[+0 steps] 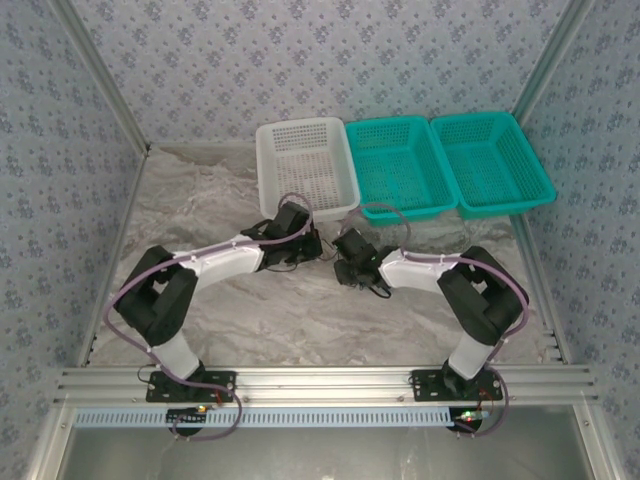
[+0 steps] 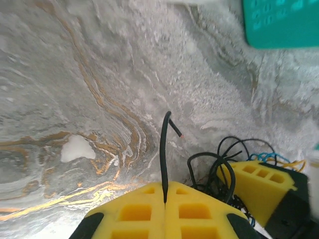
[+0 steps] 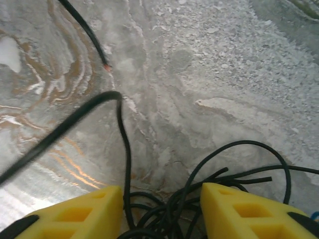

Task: Untangle the cables

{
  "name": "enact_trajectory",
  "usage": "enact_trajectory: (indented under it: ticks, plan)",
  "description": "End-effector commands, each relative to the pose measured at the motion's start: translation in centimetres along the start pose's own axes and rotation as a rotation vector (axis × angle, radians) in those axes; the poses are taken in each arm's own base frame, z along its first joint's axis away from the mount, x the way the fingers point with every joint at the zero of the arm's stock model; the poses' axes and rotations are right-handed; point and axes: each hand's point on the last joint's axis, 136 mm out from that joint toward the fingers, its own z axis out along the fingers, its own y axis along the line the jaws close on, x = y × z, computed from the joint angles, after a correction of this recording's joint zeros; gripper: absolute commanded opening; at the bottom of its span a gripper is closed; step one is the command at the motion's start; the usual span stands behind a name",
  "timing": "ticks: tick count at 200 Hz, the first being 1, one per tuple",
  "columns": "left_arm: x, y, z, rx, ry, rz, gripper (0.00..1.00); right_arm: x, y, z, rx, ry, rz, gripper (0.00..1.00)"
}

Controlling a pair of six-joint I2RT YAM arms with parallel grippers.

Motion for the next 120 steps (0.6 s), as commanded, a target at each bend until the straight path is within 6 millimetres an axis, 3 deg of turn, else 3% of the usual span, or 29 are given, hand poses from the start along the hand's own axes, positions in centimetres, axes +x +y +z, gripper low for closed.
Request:
enact_trajectory:
  ticks: [1,45,120]
  plan:
    - [-2.0,1.5,-3.3,-0.089,-0.145,-0.031,0.0,3.4,-3.3,0.0,0.167,0.121,0.005,0.41]
    - [-4.7,4.7,-8.5,-0.218,-0.352,-0.06,0.0,5.1,-5.8,-0.9,0.274,0.184,0.027,0.34]
    - [-6.5,8.1,-11.2,-0.322,-0.377,-0.09,0.0,5.5,-6.9,-1.5,0.312,0.199,0.037,0.31]
